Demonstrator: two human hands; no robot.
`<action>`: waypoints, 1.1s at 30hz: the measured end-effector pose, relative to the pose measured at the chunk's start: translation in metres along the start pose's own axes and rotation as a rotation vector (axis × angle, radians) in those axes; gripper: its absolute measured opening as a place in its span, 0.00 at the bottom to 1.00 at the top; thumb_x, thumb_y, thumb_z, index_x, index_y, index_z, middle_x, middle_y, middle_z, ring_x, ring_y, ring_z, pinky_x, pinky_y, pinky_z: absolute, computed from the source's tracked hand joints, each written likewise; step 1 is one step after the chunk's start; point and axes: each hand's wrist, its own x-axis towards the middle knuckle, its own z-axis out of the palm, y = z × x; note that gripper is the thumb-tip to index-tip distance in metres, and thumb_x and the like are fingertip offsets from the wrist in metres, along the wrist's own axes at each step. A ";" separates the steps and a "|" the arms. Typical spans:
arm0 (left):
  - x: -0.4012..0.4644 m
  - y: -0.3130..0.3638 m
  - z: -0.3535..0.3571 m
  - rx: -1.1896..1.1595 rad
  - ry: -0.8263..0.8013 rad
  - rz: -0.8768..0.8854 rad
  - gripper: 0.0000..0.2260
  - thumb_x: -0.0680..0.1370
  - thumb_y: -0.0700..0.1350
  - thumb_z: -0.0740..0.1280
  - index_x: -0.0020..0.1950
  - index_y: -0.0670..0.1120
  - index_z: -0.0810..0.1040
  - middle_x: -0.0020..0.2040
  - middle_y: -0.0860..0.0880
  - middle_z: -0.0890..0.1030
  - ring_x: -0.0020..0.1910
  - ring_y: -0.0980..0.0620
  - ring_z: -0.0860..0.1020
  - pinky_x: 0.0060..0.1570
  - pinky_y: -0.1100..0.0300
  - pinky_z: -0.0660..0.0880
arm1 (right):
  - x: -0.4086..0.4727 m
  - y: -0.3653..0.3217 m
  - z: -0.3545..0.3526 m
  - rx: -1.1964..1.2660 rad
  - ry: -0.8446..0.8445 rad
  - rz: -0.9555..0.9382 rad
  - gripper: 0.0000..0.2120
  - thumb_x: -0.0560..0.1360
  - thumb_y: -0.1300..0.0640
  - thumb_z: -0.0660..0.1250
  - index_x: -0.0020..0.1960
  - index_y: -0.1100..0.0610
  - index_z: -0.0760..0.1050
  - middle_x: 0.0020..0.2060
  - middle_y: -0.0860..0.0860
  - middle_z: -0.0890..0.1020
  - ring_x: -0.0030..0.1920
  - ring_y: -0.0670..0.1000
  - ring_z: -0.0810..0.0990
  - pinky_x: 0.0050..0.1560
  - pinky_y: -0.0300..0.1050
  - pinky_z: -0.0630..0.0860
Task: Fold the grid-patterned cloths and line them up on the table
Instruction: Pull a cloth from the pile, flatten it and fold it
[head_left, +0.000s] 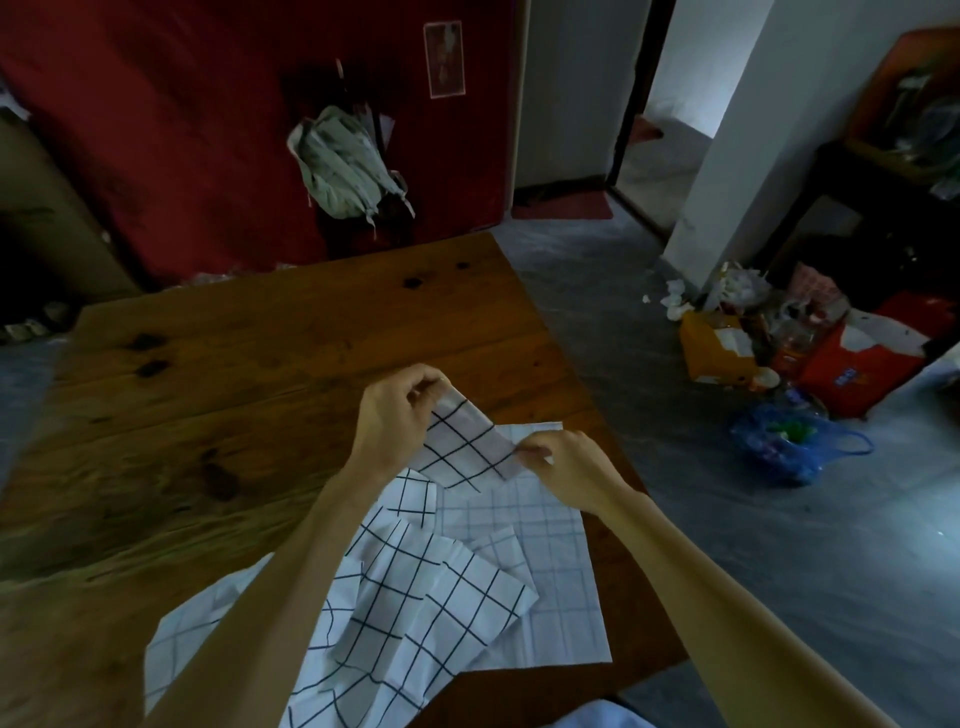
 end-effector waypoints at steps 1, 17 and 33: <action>-0.001 0.001 0.004 0.004 -0.030 0.010 0.03 0.77 0.40 0.66 0.48 0.44 0.80 0.41 0.52 0.81 0.36 0.64 0.76 0.36 0.72 0.73 | 0.001 -0.008 -0.002 0.037 0.016 -0.009 0.17 0.79 0.46 0.62 0.63 0.52 0.75 0.55 0.47 0.81 0.53 0.46 0.80 0.53 0.42 0.79; 0.006 0.008 -0.001 -0.072 0.166 0.005 0.04 0.76 0.37 0.68 0.49 0.42 0.81 0.42 0.53 0.81 0.38 0.60 0.78 0.39 0.67 0.77 | -0.001 -0.012 0.001 0.133 0.170 -0.112 0.10 0.80 0.53 0.62 0.41 0.52 0.77 0.28 0.46 0.75 0.26 0.45 0.70 0.27 0.38 0.64; 0.005 0.024 0.014 -0.103 0.097 -0.071 0.04 0.77 0.40 0.67 0.48 0.45 0.82 0.42 0.55 0.82 0.39 0.61 0.79 0.39 0.69 0.76 | 0.008 -0.041 -0.018 0.260 0.234 -0.181 0.15 0.78 0.52 0.64 0.35 0.57 0.76 0.26 0.53 0.74 0.25 0.49 0.68 0.27 0.44 0.64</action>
